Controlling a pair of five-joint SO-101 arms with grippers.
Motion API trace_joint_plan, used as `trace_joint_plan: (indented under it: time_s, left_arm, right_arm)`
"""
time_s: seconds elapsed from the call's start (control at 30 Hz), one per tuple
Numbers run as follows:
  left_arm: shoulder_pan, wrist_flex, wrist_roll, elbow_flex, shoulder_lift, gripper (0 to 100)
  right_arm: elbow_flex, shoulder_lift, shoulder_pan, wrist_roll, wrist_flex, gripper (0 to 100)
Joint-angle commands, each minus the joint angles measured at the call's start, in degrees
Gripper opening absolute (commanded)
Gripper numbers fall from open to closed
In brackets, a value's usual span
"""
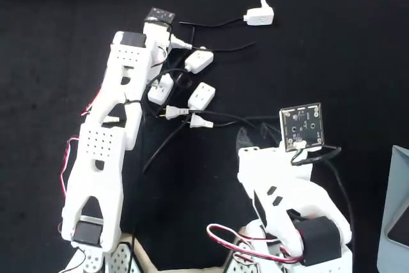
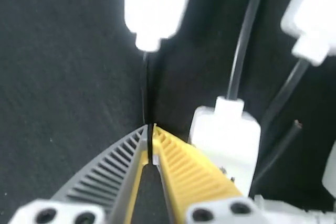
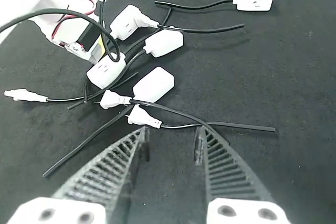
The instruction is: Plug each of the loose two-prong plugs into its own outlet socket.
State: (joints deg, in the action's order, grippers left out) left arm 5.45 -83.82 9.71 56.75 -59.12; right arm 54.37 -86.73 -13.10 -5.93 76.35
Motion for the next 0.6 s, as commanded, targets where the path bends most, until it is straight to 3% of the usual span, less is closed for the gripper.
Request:
trace_joint_plan:
  time_s: [0.0,0.37,0.57]
  left_arm:
    - [2.4,-3.6,0.4,0.2,0.3,3]
    - [1.8,-5.2,-0.2,0.2,2.9,3]
    - [0.7,-2.7,-5.4,0.2,8.1,3]
  right_arm:
    - [-0.1,0.1,0.7,-0.4,-0.8,14.2]
    - [-0.1,0.1,0.7,-0.4,-0.8,14.2]
    - [-0.1,0.1,0.7,-0.4,-0.8,14.2]
